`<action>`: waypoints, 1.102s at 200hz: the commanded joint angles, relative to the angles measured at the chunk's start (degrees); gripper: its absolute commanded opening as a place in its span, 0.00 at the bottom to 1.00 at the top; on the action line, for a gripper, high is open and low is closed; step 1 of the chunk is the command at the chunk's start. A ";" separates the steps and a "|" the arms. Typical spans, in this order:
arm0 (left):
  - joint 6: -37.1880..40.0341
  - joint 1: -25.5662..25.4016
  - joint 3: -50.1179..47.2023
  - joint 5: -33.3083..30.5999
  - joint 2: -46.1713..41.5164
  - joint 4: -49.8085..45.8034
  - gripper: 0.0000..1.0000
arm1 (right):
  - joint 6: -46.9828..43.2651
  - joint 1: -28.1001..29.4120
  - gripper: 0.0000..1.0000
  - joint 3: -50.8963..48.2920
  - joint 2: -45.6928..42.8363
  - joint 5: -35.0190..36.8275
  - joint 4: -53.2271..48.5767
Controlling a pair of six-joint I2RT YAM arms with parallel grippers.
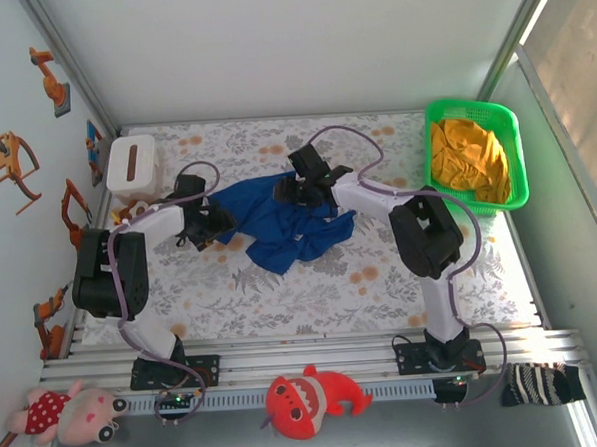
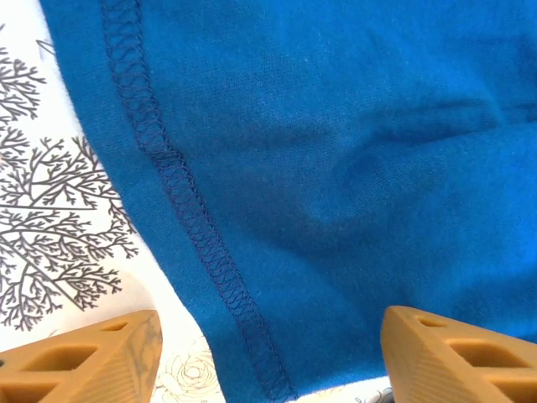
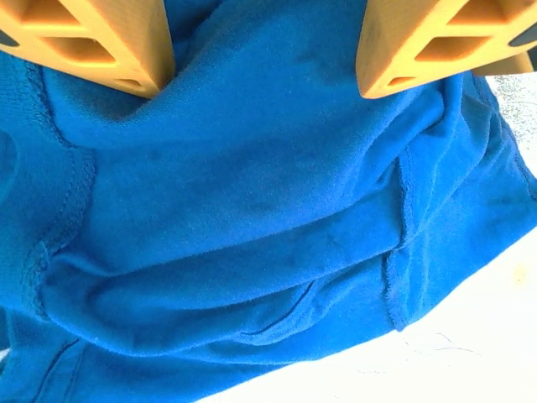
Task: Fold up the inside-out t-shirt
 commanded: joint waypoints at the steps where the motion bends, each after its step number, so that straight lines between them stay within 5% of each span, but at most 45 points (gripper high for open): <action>1: -1.91 -0.28 -0.33 -1.23 1.29 1.65 0.62 | 2.44 -0.37 0.54 1.82 1.83 -1.44 2.34; 13: -2.14 -0.42 0.40 -1.28 2.59 2.02 0.54 | 3.29 -0.51 0.50 1.83 2.36 -2.08 2.99; 29: -1.87 -0.39 1.95 -1.32 4.36 2.26 0.31 | 4.68 -1.15 0.38 1.39 2.87 -3.26 4.62; 45: -0.79 -0.35 4.62 -1.10 5.85 1.54 0.00 | 6.72 -2.14 0.10 0.52 2.90 -5.78 7.57; 50: -0.47 -0.27 5.90 -1.14 5.89 0.88 0.00 | 7.16 -2.64 0.00 0.29 2.70 -6.88 8.51; 88: 2.25 3.70 16.15 -2.50 -4.96 -4.11 0.00 | 5.57 -7.96 0.00 1.94 -6.38 -10.65 8.91; 143: -2.16 12.35 35.54 6.08 -16.18 -7.50 0.00 | -0.52 -15.58 0.00 13.11 -22.24 -10.70 -1.75; 220: -8.45 14.68 37.62 11.94 -21.59 -2.14 0.00 | -6.41 -17.50 0.00 15.08 -35.27 -7.05 -5.22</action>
